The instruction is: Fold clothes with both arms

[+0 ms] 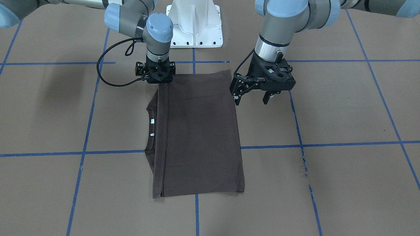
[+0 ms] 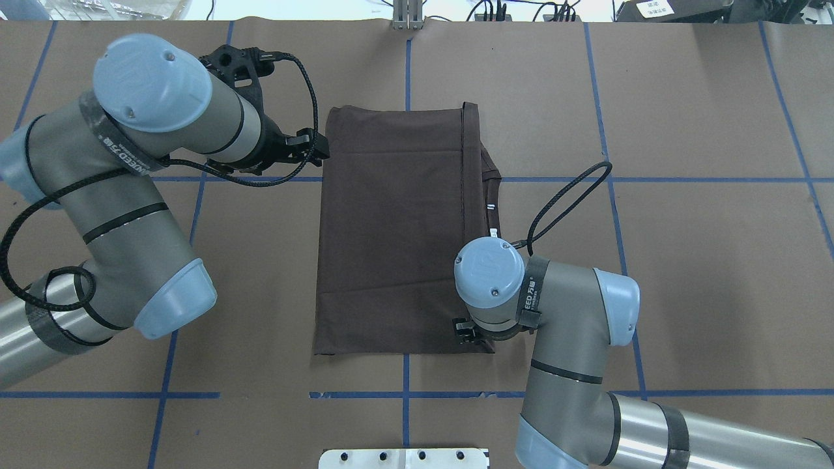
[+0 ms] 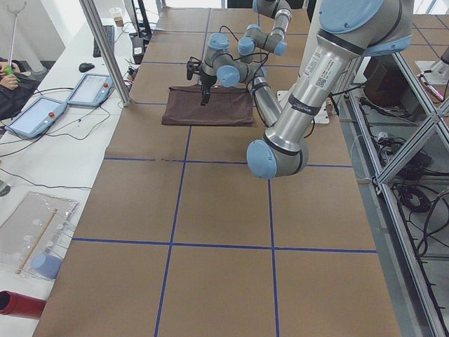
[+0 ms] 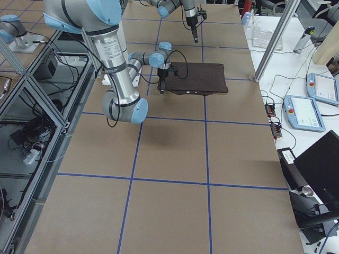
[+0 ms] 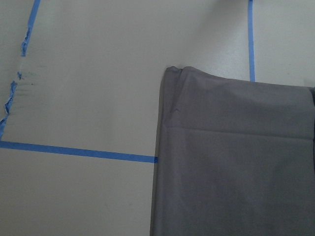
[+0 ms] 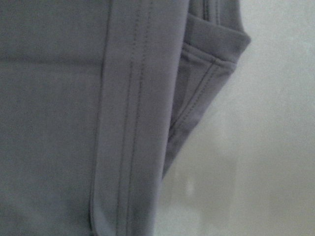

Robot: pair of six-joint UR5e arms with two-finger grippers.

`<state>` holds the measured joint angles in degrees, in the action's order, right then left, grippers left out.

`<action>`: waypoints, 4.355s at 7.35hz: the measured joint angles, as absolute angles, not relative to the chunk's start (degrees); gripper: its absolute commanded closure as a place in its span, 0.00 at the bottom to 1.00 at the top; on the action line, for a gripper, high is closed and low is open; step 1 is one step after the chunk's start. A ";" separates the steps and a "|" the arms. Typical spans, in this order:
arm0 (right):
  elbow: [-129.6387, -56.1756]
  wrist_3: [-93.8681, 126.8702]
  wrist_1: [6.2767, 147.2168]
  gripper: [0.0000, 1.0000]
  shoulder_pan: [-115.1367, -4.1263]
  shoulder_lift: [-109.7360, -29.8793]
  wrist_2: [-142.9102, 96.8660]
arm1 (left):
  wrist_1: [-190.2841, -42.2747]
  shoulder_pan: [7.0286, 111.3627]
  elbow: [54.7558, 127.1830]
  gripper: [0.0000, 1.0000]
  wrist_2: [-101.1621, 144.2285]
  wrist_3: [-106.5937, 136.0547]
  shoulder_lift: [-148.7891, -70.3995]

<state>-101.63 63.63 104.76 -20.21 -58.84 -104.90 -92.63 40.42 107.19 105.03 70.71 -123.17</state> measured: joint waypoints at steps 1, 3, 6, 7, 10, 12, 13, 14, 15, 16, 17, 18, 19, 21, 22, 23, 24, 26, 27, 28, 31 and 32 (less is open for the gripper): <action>-102.06 63.61 104.76 0.00 -20.69 -59.52 -105.00 | -92.63 40.26 107.16 0.00 104.98 70.76 -123.16; -105.85 62.19 104.69 0.00 -21.64 -63.44 -105.05 | -92.66 39.98 107.10 0.00 104.95 70.91 -123.21; -109.33 60.80 104.54 0.00 -21.97 -68.31 -104.71 | -92.72 39.42 107.16 0.00 104.81 71.33 -123.17; -110.39 60.66 104.49 0.00 -22.98 -67.71 -105.16 | -92.72 39.40 107.27 0.00 104.80 71.29 -123.12; -112.32 61.24 101.25 0.00 -27.82 -61.85 -107.11 | -95.02 36.68 108.14 0.00 104.78 75.28 -119.18; -113.96 61.66 96.66 0.00 -30.06 -60.90 -107.71 | -101.02 29.29 108.81 0.02 102.63 88.50 -113.89; -114.30 61.74 95.80 0.00 -30.89 -60.77 -108.37 | -102.40 24.89 109.05 0.05 100.11 96.37 -112.99; -114.42 61.77 95.50 0.00 -31.50 -60.70 -108.88 | -102.81 21.19 109.22 0.07 97.97 102.13 -112.75; -114.48 61.80 95.41 0.00 -32.11 -60.64 -109.32 | -102.85 18.26 109.07 0.09 96.87 105.41 -112.77; -114.59 62.05 95.36 0.00 -32.63 -60.60 -109.85 | -102.86 16.39 108.52 0.10 96.17 106.79 -112.87; -114.70 62.66 95.31 0.00 -32.97 -60.55 -110.41 | -102.87 15.47 107.89 0.14 95.47 107.31 -112.99; -114.74 63.21 95.29 0.00 -33.10 -60.48 -110.69 | -102.85 15.00 107.48 0.18 95.01 107.51 -112.99; -114.77 63.53 95.28 0.00 -33.14 -60.45 -110.81 | -102.78 14.79 107.32 0.27 94.78 107.63 -112.97; -114.78 63.70 95.28 0.00 -33.17 -60.45 -110.85 | -102.60 14.75 107.21 0.76 94.57 107.74 -112.71; -114.78 63.71 95.25 0.00 -33.19 -60.41 -110.89 | -102.52 14.74 107.20 0.97 94.47 107.71 -112.64; -114.79 63.72 95.24 0.00 -33.21 -60.39 -110.91 | -102.29 14.71 107.18 1.00 94.42 107.60 -112.61; -114.79 63.72 95.25 0.00 -33.22 -60.39 -110.91 | -102.00 14.69 107.20 1.00 94.42 107.45 -112.63; -114.79 63.88 95.27 0.00 -33.21 -60.41 -110.92 | -101.79 14.79 107.84 1.00 94.55 107.07 -112.63; -114.74 65.87 95.27 0.00 -32.82 -60.51 -110.92 | -101.67 14.99 108.61 1.00 94.63 106.91 -112.55; -114.61 71.88 95.26 0.00 -31.39 -60.66 -110.86 | -100.64 15.15 109.82 1.00 94.72 106.40 -112.58; -113.91 95.63 91.01 0.00 -22.84 -64.05 -106.53 | -97.01 15.28 112.65 1.00 94.90 104.95 -112.66; -112.97 102.22 88.30 0.00 -20.14 -65.35 -103.88 | -96.79 15.28 112.82 1.00 94.91 104.84 -112.62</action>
<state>-112.97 102.22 88.30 -20.14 -65.35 -103.88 -96.79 15.28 112.82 94.91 104.84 -112.62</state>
